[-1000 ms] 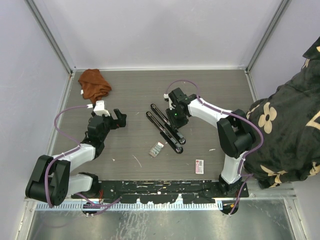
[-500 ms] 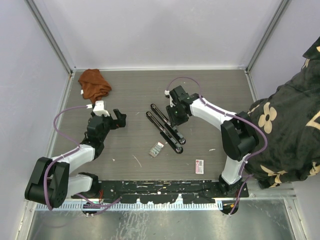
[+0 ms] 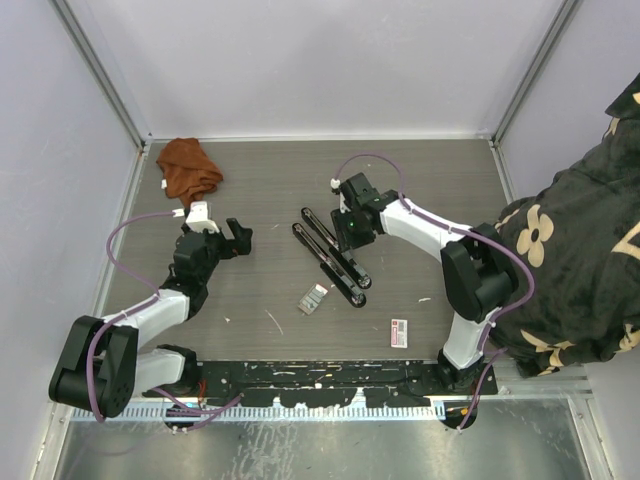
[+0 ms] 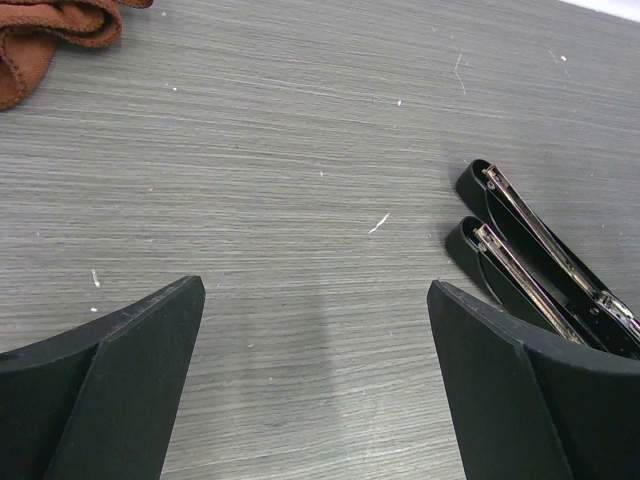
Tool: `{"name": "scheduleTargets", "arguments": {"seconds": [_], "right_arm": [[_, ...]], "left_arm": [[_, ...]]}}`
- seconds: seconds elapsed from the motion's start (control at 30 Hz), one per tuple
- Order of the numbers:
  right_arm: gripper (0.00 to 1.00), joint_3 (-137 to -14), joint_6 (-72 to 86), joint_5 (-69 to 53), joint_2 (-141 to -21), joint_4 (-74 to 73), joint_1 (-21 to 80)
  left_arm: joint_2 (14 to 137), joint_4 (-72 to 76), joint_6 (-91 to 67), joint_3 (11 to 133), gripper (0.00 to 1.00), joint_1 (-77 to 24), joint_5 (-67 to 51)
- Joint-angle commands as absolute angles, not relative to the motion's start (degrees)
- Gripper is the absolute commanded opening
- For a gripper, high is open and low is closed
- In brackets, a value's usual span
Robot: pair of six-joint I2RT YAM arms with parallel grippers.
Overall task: Load the staples into the stapler
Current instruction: Adjust the stapler at the center of the board.
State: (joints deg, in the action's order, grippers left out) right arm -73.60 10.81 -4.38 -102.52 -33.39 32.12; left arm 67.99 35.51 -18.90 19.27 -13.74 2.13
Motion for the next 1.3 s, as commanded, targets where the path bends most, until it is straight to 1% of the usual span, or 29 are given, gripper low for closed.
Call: {"name": "scheduleTargets", "arguments": {"seconds": [0.0,0.23,0.67,0.73,0.87,1.0,1.27], "right_arm": [[0.44,-73.50,11.69,-4.74,-103.29,-30.60,31.81],[0.41,-72.46,11.77,-3.76,-103.65,-30.42,31.49],[0.41,-71.13,11.87,-8.16,-105.20,-29.89,30.02],[0.37,-71.02,11.85,-8.44,-105.13,-29.94,30.02],[0.26,-71.29,11.80,-8.51,-104.46,-30.33,29.98],[0.22,-71.57,11.63,-7.44,-103.61,-31.14,29.97],[0.21,-71.84,11.88,-5.77,-102.37,-31.51,29.97]], "left_arm": [[66.71,37.33,-19.25,19.34,0.96,-13.42,2.20],[66.45,37.03,-19.16,19.34,0.96,-13.38,2.14],[66.04,36.75,-19.18,19.25,0.96,-13.39,2.17],[65.96,36.63,-19.21,19.24,0.96,-13.37,2.18],[65.84,36.40,-19.08,19.33,0.96,-13.44,2.20],[65.57,36.13,-19.07,19.33,0.96,-13.41,2.17],[65.44,35.77,-19.07,19.29,0.96,-13.41,2.11]]}}
